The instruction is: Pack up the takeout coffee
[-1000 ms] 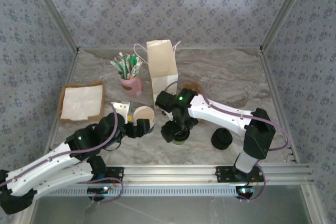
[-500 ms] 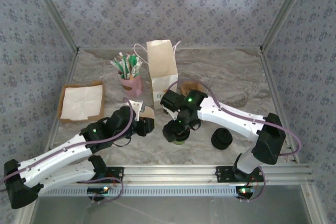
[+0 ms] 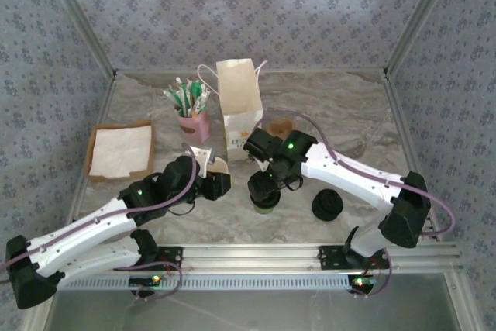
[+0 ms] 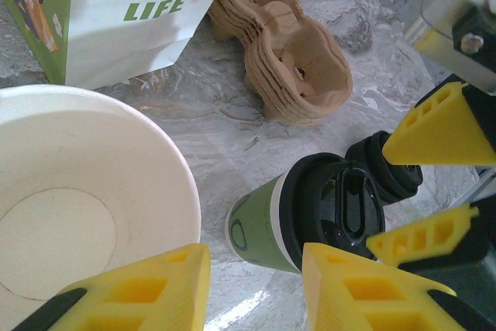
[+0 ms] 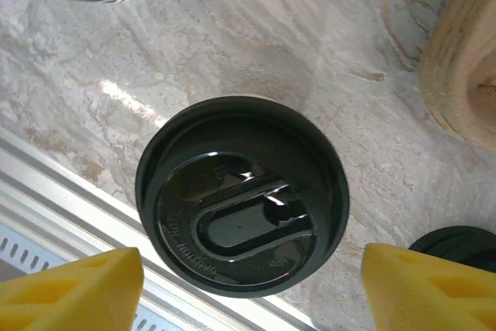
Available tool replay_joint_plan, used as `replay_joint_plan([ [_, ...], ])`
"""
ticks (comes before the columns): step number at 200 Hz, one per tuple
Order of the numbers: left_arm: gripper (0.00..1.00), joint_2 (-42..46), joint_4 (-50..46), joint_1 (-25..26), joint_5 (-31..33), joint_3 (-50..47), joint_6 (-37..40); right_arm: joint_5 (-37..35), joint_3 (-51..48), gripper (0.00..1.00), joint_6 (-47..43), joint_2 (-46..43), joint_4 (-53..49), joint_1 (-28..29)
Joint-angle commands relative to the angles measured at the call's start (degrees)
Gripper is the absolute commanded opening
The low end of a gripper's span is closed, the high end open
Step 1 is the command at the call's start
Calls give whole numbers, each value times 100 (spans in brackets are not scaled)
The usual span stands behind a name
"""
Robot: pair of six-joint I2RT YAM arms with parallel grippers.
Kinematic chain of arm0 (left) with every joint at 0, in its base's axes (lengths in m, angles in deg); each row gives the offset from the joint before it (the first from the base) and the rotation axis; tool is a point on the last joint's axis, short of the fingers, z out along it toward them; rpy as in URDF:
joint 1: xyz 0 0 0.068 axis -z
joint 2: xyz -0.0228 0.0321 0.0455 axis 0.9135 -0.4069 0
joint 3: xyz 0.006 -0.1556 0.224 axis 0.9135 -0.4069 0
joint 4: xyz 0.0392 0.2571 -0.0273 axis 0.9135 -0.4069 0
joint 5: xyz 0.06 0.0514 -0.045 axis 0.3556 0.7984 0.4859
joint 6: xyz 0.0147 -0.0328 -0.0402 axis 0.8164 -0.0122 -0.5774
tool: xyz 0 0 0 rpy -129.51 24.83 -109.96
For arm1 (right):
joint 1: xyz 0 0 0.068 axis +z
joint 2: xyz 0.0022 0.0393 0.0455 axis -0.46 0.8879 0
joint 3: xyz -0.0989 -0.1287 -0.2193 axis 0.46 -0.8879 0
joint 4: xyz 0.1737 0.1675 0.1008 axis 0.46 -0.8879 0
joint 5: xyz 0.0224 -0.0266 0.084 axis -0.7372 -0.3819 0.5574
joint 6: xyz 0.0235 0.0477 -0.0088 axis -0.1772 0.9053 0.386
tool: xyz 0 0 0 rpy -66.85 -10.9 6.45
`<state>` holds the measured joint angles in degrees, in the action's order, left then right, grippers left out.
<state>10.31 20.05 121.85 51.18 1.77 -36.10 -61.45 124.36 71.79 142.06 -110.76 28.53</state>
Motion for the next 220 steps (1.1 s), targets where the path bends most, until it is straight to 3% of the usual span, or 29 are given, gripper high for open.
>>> replay_joint_plan([
  [1, 35, -50, 80, -31, -114, 136, 45, -233, 14, 68, 177, -31, 30, -78],
  [43, 22, -406, 134, -14, -560, 292, 243, -168, 84, 55, 222, 115, 158, -137],
  [220, 19, -516, 133, 27, -620, 365, 331, -806, 367, 59, 433, 905, -197, 90],
])
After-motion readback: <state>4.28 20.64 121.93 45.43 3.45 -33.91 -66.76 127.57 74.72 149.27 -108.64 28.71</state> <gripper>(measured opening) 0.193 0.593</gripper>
